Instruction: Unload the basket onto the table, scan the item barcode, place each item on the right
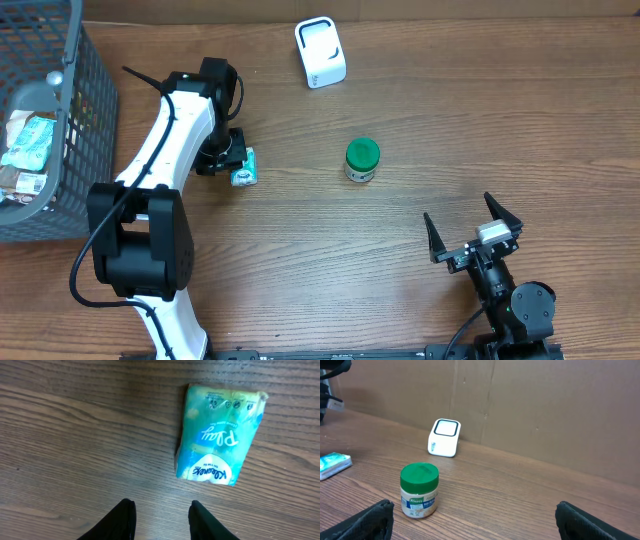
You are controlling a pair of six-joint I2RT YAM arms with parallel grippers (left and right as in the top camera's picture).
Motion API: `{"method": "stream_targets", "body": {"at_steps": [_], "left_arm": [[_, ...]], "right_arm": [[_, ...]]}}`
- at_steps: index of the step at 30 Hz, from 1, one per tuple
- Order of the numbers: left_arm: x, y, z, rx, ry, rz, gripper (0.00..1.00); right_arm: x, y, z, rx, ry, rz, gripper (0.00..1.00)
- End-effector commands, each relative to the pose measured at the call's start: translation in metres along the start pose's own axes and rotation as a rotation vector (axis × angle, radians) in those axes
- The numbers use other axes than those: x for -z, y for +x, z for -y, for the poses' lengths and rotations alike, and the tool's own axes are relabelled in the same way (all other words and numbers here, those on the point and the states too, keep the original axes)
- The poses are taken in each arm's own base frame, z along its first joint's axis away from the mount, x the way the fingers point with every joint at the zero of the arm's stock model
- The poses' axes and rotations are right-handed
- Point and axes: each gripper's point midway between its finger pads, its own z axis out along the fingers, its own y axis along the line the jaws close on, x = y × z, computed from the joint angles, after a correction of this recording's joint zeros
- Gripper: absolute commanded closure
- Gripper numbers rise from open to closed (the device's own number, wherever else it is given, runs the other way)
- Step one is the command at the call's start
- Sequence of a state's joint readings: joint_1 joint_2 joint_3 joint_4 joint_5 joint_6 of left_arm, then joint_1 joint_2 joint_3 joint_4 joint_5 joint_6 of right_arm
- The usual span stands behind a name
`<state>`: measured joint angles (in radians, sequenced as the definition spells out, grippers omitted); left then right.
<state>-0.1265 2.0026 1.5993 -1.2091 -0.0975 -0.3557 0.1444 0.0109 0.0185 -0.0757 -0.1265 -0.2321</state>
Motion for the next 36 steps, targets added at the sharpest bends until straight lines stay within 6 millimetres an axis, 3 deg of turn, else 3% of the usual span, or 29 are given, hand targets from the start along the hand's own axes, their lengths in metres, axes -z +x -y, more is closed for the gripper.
{"method": "stream_targets", "body": {"at_steps": [1, 11, 19, 26, 36], "left_arm": [[-0.001, 0.001, -0.001, -0.018, 0.024, 0.0, 0.62], [-0.003, -0.012, 0.007, 0.027, 0.183, 0.009, 0.64], [-0.004, -0.018, 0.009, 0.033, 0.197, 0.03, 0.66], [-0.02, -0.017, 0.012, 0.03, 0.185, -0.007, 0.72], [-0.049, -0.017, 0.017, 0.024, 0.17, -0.056, 0.65]], "right_arm": [[0.0, 0.002, -0.001, 0.001, -0.004, 0.001, 0.0], [0.0, 0.002, -0.001, 0.001, -0.004, 0.001, 0.0], [0.0, 0.002, -0.001, 0.001, -0.004, 0.001, 0.0], [0.0, 0.002, -0.001, 0.001, -0.004, 0.001, 0.0], [0.0, 0.002, -0.001, 0.001, -0.004, 0.001, 0.0]]}}
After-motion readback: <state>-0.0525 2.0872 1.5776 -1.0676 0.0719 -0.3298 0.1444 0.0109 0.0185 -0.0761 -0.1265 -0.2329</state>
